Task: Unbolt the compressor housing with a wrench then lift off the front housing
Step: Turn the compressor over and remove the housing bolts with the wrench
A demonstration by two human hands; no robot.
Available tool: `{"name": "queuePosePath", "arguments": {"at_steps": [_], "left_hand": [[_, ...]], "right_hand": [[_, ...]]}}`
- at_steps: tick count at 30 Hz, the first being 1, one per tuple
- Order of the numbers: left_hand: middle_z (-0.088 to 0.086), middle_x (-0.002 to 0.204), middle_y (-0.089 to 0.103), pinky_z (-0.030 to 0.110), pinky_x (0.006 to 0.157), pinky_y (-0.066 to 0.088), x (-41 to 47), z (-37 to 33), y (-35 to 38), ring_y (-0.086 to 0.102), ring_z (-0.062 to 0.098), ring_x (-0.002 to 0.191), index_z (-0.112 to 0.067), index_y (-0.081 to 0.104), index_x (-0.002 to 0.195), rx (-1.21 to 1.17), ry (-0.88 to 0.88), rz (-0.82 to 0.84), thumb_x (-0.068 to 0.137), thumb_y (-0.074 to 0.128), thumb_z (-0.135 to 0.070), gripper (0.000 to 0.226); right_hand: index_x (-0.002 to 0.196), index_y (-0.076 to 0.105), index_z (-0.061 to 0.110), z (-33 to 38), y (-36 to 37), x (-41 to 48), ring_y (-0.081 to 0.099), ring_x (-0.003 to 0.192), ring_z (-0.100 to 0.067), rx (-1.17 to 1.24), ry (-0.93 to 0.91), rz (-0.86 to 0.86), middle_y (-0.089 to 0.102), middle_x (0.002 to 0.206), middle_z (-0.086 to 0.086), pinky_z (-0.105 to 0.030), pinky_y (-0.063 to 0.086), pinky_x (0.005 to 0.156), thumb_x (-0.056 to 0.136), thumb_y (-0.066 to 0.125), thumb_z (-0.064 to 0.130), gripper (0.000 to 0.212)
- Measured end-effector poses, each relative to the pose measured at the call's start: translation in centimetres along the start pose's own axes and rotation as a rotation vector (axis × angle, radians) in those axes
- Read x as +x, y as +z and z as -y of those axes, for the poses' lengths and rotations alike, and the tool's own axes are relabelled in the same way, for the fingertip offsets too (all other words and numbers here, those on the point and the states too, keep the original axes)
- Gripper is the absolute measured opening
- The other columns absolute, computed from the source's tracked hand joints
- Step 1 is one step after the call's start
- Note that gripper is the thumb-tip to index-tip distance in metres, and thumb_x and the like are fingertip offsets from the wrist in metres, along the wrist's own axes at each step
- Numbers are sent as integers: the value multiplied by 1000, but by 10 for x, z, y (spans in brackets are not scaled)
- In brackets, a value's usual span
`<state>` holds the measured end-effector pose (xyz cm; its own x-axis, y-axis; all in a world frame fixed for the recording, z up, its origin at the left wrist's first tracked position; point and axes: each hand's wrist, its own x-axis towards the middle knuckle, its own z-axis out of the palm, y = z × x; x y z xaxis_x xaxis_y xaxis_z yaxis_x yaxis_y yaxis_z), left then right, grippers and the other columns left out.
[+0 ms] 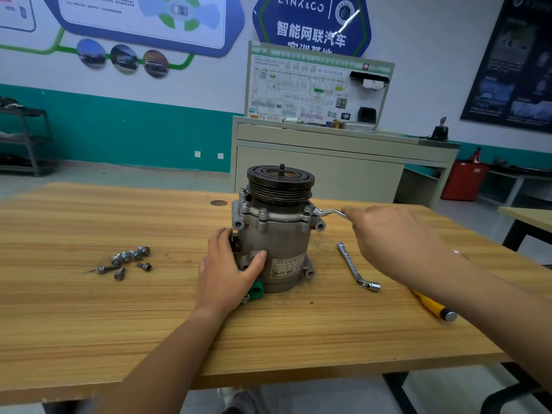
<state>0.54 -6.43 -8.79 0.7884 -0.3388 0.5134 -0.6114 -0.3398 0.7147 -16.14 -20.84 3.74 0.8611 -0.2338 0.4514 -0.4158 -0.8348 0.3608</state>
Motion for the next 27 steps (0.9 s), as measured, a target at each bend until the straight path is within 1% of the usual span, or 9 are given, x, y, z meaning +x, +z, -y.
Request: {"name": "queuePosePath", "arguments": {"at_steps": [4,6,13,15,18,20,22,24,27], "left_hand": [[3,146,29,49,105,35,0,0,0,37,22,130,-11,30,141,3,2,0,79,55,-55,80],[3,146,30,49,104,36,0,0,0,38,21,129,-11,31,141,3,4,3,79,55,-54,80],[3,146,29,49,104,35,0,2,1,37,23,130,-10,30,141,1,0,0,80,56,-53,79],[3,145,30,49,104,35,0,2,1,38,22,129,-9,31,140,1,5,-5,80,57,-52,78],[3,144,31,49,103,36,1,1,1,39,21,128,-9,32,140,0,9,-4,80,57,-52,78],[3,144,31,50,103,36,1,1,1,38,21,128,-9,31,140,-2,11,-3,80,57,-52,78],[3,145,30,49,104,36,1,1,0,38,21,128,-10,31,140,-2,8,2,79,56,-54,79],[3,145,30,49,104,35,1,1,1,37,21,129,-10,30,140,-5,5,5,80,56,-54,79],[3,146,29,49,104,36,2,2,1,37,21,129,-11,29,141,3,3,10,79,55,-55,80]], "right_hand": [[124,44,16,4,-8,6,29,49,-12,-92,-27,35,28,62,3,-24,25,40,88,42,1,39],[121,46,17,4,-11,6,24,48,-11,-130,-25,44,28,61,4,-23,20,39,88,42,3,36],[121,49,18,9,-16,11,31,50,-14,-103,28,57,30,60,3,-24,22,41,90,39,6,34],[121,49,15,16,-22,13,30,51,-15,-150,-38,73,25,60,2,-24,23,42,90,41,4,34],[119,47,8,25,-31,14,17,48,-13,-279,-170,139,20,62,-1,-23,17,40,91,43,2,29],[117,47,8,23,-31,16,17,49,-11,-303,-202,149,20,63,0,-23,17,40,92,42,4,26],[117,46,12,15,-27,20,23,49,-10,-266,-191,141,24,63,1,-22,20,40,94,39,15,25],[123,43,15,4,-21,26,30,51,-9,-204,-186,151,34,65,3,-22,22,41,94,35,24,32],[136,33,21,-10,-19,39,39,55,-10,-216,-190,191,53,79,0,-23,28,42,93,34,13,44]]}}
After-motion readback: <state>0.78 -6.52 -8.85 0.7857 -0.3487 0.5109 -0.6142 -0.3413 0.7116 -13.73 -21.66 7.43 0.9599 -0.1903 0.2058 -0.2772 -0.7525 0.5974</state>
